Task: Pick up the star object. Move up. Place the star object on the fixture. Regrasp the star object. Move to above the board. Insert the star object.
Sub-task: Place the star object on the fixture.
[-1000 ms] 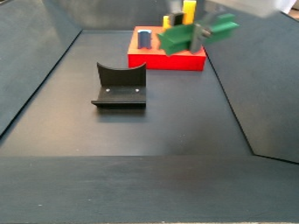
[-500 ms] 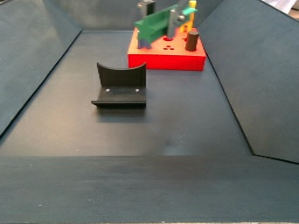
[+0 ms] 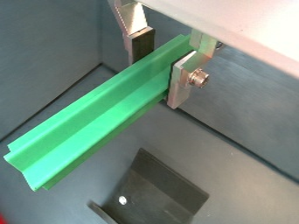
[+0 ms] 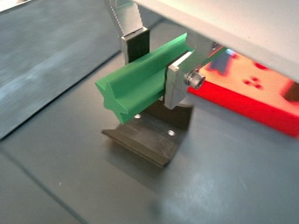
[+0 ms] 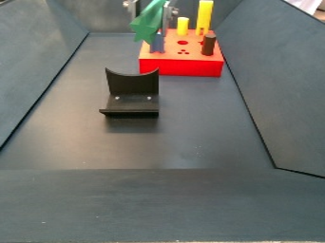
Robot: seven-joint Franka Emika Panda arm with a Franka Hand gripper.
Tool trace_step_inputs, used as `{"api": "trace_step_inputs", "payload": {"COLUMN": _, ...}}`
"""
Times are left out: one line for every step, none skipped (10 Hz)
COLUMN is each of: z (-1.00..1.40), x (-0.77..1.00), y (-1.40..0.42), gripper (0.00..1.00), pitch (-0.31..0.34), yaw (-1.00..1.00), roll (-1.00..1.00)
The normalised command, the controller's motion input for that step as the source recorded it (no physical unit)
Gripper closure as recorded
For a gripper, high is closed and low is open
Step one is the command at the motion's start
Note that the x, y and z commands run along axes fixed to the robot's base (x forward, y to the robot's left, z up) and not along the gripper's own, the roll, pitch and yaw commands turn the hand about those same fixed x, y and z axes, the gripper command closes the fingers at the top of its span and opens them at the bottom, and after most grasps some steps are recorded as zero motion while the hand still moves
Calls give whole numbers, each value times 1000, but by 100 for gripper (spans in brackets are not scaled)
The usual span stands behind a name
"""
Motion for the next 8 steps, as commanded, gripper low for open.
{"api": "trace_step_inputs", "payload": {"z": 21, "x": 820, "y": -15, "gripper": 100, "pitch": 369, "yaw": 969, "roll": -51}}
{"api": "trace_step_inputs", "payload": {"z": -354, "x": 661, "y": -620, "gripper": 100, "pitch": 242, "yaw": 293, "roll": -1000}}
{"api": "trace_step_inputs", "payload": {"z": -346, "x": 598, "y": -590, "gripper": 100, "pitch": 217, "yaw": 171, "roll": -1000}}
{"api": "trace_step_inputs", "payload": {"z": -203, "x": 502, "y": -273, "gripper": 100, "pitch": 218, "yaw": 116, "roll": -1000}}
{"api": "trace_step_inputs", "payload": {"z": -91, "x": 419, "y": -138, "gripper": 100, "pitch": 247, "yaw": 86, "roll": -1000}}
{"api": "trace_step_inputs", "payload": {"z": -52, "x": 345, "y": -65, "gripper": 100, "pitch": 270, "yaw": 57, "roll": -1000}}
{"api": "trace_step_inputs", "payload": {"z": -45, "x": 260, "y": -12, "gripper": 100, "pitch": 290, "yaw": 7, "roll": -1000}}
{"api": "trace_step_inputs", "payload": {"z": -27, "x": 197, "y": 15, "gripper": 100, "pitch": 274, "yaw": -35, "roll": -876}}
